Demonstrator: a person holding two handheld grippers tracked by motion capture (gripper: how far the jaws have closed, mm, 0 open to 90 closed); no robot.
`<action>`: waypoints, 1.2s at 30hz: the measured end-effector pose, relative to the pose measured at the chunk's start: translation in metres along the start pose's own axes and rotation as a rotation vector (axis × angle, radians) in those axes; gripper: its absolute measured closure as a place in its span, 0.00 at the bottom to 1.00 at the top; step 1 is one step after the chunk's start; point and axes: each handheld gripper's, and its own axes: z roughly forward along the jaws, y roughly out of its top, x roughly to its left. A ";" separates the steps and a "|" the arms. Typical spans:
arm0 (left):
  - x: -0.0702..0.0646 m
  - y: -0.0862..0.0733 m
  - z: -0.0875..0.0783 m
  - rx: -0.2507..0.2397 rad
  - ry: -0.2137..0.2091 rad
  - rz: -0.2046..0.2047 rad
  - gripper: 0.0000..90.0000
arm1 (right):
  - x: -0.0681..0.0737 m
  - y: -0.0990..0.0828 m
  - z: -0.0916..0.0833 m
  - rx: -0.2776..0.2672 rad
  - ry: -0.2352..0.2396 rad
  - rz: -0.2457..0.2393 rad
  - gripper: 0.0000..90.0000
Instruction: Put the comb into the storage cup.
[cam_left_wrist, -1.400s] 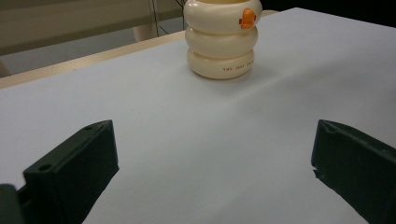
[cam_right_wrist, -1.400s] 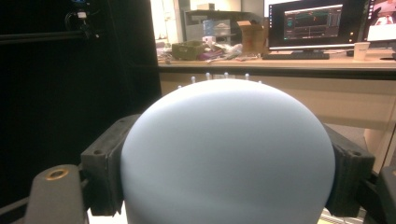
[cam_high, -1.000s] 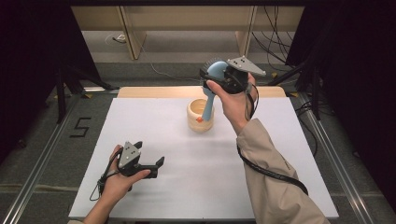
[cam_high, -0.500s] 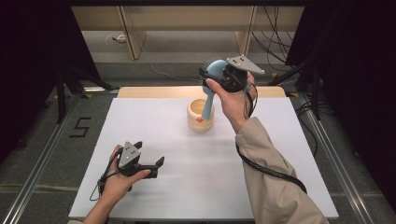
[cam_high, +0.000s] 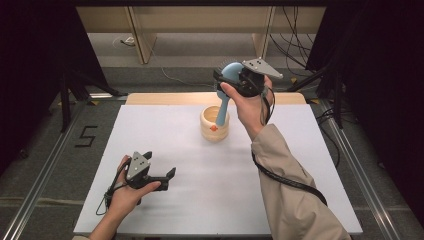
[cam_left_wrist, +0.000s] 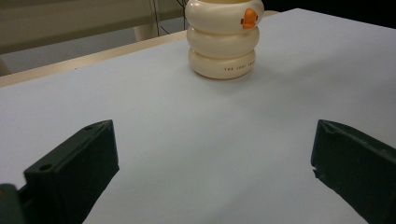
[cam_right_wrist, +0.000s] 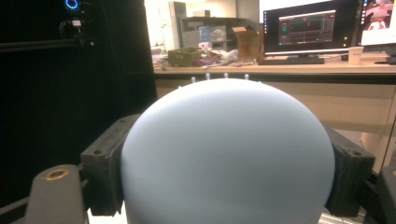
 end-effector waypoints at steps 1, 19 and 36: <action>0.000 0.000 0.000 0.000 0.001 -0.001 0.00 | 0.000 0.000 0.000 -0.001 -0.003 0.000 0.23; 0.000 0.000 0.001 0.001 0.002 -0.003 0.00 | -0.002 0.003 0.008 -0.010 -0.012 0.008 0.23; 0.001 -0.001 0.001 0.001 0.003 -0.005 0.00 | -0.006 0.002 0.014 -0.016 -0.028 0.008 0.23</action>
